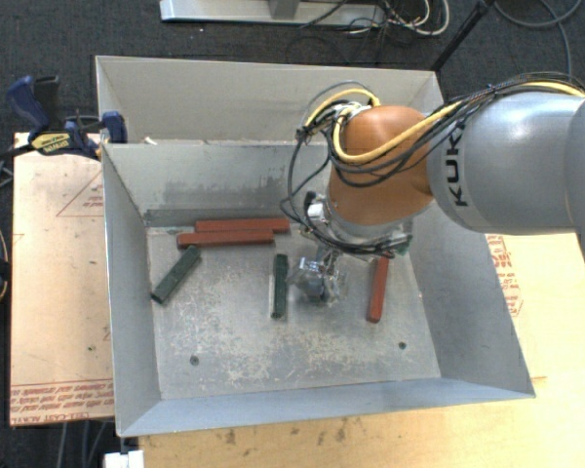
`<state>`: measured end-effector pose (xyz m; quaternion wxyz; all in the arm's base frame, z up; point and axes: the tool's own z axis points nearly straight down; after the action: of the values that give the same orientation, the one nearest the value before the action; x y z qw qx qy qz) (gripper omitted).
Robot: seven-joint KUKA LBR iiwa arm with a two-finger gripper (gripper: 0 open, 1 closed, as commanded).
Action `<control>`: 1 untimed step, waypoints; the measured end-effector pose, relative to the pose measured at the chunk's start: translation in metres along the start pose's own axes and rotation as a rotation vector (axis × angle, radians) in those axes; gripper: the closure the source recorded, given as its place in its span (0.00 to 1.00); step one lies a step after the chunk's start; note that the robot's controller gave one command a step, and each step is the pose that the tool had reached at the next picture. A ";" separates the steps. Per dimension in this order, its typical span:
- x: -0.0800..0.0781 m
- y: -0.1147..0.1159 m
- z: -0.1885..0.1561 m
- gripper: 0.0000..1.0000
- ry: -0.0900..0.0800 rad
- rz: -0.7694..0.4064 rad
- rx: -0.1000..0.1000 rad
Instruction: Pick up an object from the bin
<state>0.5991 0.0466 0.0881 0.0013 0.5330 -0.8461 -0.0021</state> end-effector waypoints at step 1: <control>-0.001 0.008 -0.060 1.00 -0.001 -0.221 0.001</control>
Offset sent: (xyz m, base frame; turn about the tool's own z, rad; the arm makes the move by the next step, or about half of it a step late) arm -0.0054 0.0336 0.1350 -0.1981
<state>0.5929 0.0512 0.1477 0.0003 0.6229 -0.7823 -0.0018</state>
